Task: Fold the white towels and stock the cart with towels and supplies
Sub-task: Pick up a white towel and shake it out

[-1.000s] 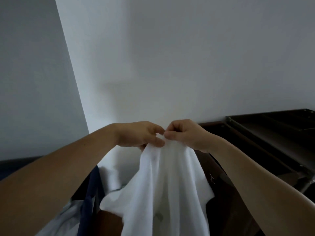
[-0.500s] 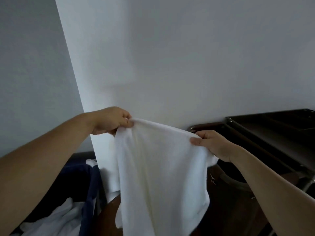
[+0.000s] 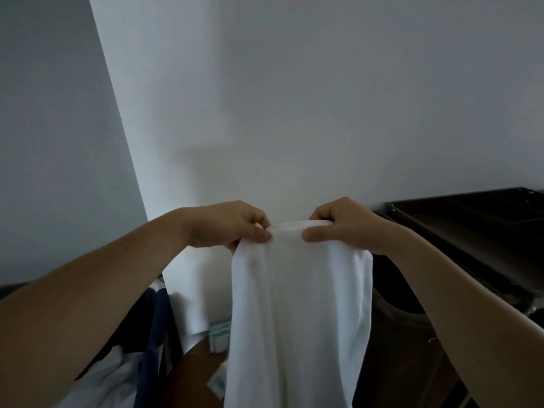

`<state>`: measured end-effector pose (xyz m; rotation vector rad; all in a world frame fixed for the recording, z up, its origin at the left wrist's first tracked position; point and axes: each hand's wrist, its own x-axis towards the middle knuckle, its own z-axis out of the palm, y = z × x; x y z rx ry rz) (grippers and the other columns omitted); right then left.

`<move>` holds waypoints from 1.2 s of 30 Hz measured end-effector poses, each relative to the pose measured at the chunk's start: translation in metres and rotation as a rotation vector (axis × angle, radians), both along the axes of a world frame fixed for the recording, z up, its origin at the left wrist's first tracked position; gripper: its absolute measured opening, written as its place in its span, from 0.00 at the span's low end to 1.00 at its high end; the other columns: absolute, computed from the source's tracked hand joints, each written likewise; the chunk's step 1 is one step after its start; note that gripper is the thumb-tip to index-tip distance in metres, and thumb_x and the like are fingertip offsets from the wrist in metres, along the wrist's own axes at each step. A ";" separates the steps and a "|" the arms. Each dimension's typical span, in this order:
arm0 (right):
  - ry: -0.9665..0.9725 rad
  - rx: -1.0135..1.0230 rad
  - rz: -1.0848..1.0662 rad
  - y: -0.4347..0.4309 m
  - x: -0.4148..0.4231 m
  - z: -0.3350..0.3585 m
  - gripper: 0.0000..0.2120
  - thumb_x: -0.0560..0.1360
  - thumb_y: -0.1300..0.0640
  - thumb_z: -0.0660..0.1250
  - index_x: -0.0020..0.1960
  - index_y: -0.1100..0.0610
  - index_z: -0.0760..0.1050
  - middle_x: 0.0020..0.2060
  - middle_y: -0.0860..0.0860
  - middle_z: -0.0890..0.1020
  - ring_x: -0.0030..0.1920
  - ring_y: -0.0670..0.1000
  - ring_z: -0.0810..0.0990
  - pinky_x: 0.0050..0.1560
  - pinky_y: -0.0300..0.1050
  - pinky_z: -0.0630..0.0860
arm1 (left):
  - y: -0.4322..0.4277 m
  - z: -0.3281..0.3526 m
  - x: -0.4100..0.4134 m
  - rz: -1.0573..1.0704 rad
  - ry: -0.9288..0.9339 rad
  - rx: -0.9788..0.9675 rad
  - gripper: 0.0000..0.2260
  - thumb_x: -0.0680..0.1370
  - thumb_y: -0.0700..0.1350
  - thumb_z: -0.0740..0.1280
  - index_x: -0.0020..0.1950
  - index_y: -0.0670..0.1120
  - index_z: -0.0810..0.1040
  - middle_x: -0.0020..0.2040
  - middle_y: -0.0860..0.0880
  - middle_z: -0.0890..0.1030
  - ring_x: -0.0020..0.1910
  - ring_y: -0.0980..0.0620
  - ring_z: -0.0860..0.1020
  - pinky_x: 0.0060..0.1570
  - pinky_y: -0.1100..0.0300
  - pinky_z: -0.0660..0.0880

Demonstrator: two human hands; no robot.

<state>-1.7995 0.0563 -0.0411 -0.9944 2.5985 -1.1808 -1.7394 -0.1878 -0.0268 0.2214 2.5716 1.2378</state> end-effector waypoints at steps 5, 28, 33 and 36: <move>-0.233 -0.201 -0.079 0.034 -0.007 -0.008 0.09 0.73 0.56 0.73 0.46 0.62 0.81 0.37 0.51 0.85 0.39 0.50 0.83 0.40 0.40 0.79 | -0.025 0.001 -0.005 0.144 0.038 0.037 0.06 0.80 0.42 0.68 0.53 0.40 0.80 0.45 0.43 0.85 0.41 0.49 0.84 0.50 0.50 0.81; -0.048 -0.354 -0.337 -0.068 0.024 -0.027 0.10 0.76 0.57 0.68 0.39 0.60 0.84 0.31 0.55 0.84 0.33 0.53 0.82 0.47 0.53 0.81 | 0.029 -0.042 -0.004 0.260 0.571 -0.063 0.10 0.82 0.42 0.60 0.52 0.43 0.81 0.43 0.45 0.83 0.40 0.49 0.80 0.46 0.52 0.77; -0.121 -0.375 -0.231 -0.066 0.020 -0.032 0.15 0.76 0.71 0.61 0.53 0.62 0.84 0.38 0.56 0.86 0.36 0.52 0.86 0.42 0.42 0.83 | 0.029 -0.044 0.005 0.166 0.531 -0.070 0.19 0.73 0.57 0.60 0.49 0.42 0.77 0.42 0.44 0.81 0.43 0.45 0.78 0.48 0.47 0.76; -0.077 -0.369 -0.184 -0.061 0.015 -0.036 0.12 0.77 0.69 0.64 0.55 0.61 0.83 0.38 0.55 0.86 0.36 0.53 0.86 0.41 0.42 0.83 | 0.026 -0.046 0.008 0.079 0.566 -0.089 0.19 0.75 0.59 0.59 0.48 0.44 0.74 0.42 0.44 0.79 0.42 0.44 0.77 0.47 0.46 0.77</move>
